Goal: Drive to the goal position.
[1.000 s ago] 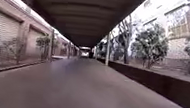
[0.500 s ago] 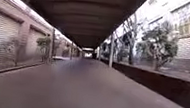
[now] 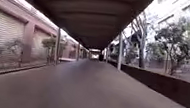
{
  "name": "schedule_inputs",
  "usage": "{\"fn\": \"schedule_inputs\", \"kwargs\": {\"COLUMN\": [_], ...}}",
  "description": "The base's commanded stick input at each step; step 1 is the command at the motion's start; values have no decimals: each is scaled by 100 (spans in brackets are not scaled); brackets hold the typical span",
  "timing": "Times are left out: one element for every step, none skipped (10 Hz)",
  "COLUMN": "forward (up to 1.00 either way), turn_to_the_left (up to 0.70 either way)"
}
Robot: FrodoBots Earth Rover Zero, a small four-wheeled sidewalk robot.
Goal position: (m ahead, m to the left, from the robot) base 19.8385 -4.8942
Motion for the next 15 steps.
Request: {"fn": "schedule_inputs", "kwargs": {"forward": [70,70,70,70,70,70,70,70,70,70,70,70,70,70,70], "turn_to_the_left": [0,0,0,0,0,0,0,0,0,0,0,0,0,0,0]}}
